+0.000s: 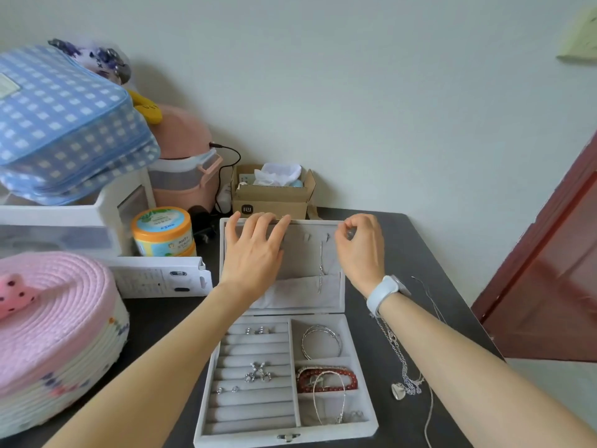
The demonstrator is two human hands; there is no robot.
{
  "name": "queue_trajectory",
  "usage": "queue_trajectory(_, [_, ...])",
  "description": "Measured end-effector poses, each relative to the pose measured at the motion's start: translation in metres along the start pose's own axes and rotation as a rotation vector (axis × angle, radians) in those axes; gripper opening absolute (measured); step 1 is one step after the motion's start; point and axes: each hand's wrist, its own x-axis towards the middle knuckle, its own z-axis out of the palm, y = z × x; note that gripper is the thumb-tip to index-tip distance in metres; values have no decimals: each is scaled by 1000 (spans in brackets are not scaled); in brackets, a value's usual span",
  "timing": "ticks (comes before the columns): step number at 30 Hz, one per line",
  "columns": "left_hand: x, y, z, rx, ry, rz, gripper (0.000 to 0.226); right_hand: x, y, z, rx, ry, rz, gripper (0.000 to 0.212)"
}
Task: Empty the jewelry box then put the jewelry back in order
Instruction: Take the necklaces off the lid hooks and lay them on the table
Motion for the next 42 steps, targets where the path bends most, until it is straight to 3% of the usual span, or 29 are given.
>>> queue_trajectory(6, [3, 3, -5, -14, -10, -40, 53, 25, -21, -29, -18, -101, -38, 13])
queue_trajectory(11, [1, 5, -6, 13, -21, -63, 64, -6, 1, -18, -267, -204, -105, 12])
queue_trajectory(17, [-6, 6, 0, 48, -48, -69, 85, -30, 8, 12, -337, -88, -70, 15])
queue_trajectory(20, [-7, 4, 3, 29, -31, -67, 84, -30, 8, 22, -329, -16, -34, 14])
queue_trajectory(26, [-9, 0, 5, -14, 5, -67, 76, -26, 14, 30, -321, 62, -134, 14])
queue_trajectory(32, [-10, -2, 3, -19, 3, -52, 70, -1, 1, 13, -143, 76, -123, 7])
queue_trajectory(37, [-10, -2, -1, -11, -34, -62, 69, 30, -29, -16, 23, -92, -52, 7])
queue_trajectory(42, [-7, 0, -10, -16, -112, -79, 70, 43, -54, -42, 422, -188, 109, 19])
